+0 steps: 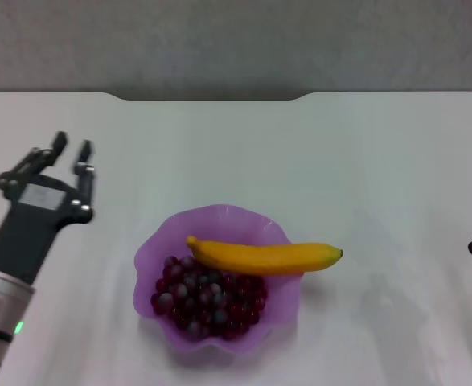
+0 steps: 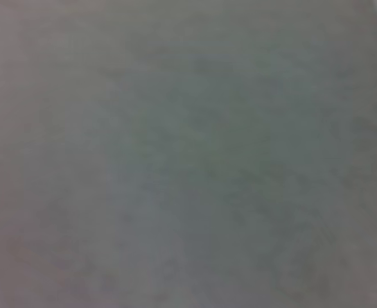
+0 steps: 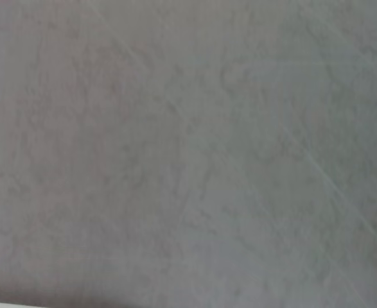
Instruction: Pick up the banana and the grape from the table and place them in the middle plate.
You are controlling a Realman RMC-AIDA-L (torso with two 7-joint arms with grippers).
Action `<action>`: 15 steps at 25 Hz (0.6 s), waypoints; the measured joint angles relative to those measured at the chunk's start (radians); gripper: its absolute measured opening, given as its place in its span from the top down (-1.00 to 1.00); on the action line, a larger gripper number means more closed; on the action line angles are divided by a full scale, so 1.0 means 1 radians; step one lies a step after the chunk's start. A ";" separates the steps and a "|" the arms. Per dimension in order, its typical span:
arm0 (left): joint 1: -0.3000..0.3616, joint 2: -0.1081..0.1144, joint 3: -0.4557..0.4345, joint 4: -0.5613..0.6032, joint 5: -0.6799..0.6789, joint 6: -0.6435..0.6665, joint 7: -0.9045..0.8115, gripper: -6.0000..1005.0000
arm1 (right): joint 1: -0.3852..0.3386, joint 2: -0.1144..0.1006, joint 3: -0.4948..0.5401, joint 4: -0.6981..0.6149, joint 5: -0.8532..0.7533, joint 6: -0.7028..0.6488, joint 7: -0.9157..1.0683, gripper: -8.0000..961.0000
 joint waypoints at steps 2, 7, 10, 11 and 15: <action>0.016 0.001 -0.032 0.004 0.000 0.007 -0.037 0.36 | 0.001 0.000 0.002 0.001 0.001 -0.001 0.000 0.99; 0.042 0.002 -0.112 0.069 -0.001 0.014 -0.196 0.71 | 0.014 0.000 0.003 0.029 0.002 -0.025 0.000 0.99; 0.046 0.002 -0.137 0.124 -0.001 0.005 -0.290 0.78 | 0.021 0.000 0.003 0.041 0.003 -0.041 0.000 0.99; 0.047 0.001 -0.148 0.145 -0.001 -0.001 -0.319 0.81 | 0.023 0.000 0.005 0.045 0.004 -0.041 0.000 0.99; 0.053 -0.001 -0.186 0.183 -0.002 -0.067 -0.378 0.90 | 0.038 0.000 0.033 0.073 0.007 -0.042 0.000 0.99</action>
